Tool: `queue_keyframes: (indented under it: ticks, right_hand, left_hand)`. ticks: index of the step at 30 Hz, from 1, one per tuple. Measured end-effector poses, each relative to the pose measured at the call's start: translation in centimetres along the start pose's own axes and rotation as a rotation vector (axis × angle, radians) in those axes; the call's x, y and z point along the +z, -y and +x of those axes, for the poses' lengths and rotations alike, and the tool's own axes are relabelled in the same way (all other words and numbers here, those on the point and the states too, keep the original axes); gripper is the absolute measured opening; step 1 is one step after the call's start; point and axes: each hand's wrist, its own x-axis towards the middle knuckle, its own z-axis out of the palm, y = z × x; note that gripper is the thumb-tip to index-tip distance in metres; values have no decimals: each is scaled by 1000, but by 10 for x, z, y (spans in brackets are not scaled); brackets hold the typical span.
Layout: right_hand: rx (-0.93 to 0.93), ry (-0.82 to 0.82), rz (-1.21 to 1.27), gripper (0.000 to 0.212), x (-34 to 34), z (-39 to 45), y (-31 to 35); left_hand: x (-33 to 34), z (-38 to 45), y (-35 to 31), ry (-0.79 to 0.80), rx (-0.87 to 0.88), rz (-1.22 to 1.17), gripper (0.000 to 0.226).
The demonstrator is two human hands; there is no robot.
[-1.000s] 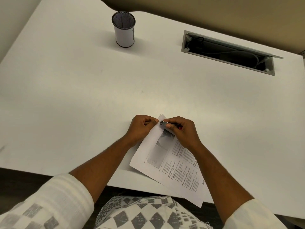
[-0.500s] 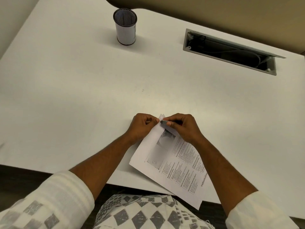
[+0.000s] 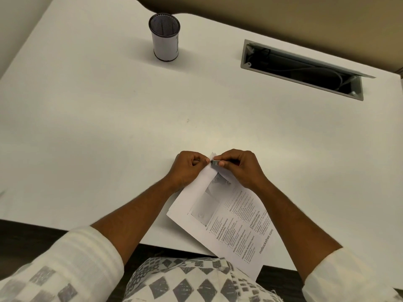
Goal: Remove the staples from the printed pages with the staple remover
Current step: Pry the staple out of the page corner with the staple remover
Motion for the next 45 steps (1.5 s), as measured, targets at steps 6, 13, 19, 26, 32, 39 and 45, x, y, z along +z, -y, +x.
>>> queue_keyframes:
  ticks: [6,13,19,26,32,39,45]
  right_hand:
    - [15,23,62,18,-1,3,-3]
    - [0,31,93,19,0,1,-8]
    - [-21,12,171,19,1,-5,-12]
    - [-24,13,120,23,4,-6,-13]
    - [-31,4,54,23,5,-8,-14]
    - [-49,-15,38,21,4,-12,-14]
    - [-105,-40,-21,20,5,-14,-15]
  left_hand:
    - [2,1,3,-27,-7,4,20]
    - [2,2,3,-37,-28,-28,11]
    - [3,2,0,-37,-41,-18,12]
    - [3,3,-8,-14,-74,-4,31]
    - [6,6,-8,-51,-107,40,28]
    - [5,9,-6,-45,-127,73,29]
    - [6,9,-4,-53,-117,58,27]
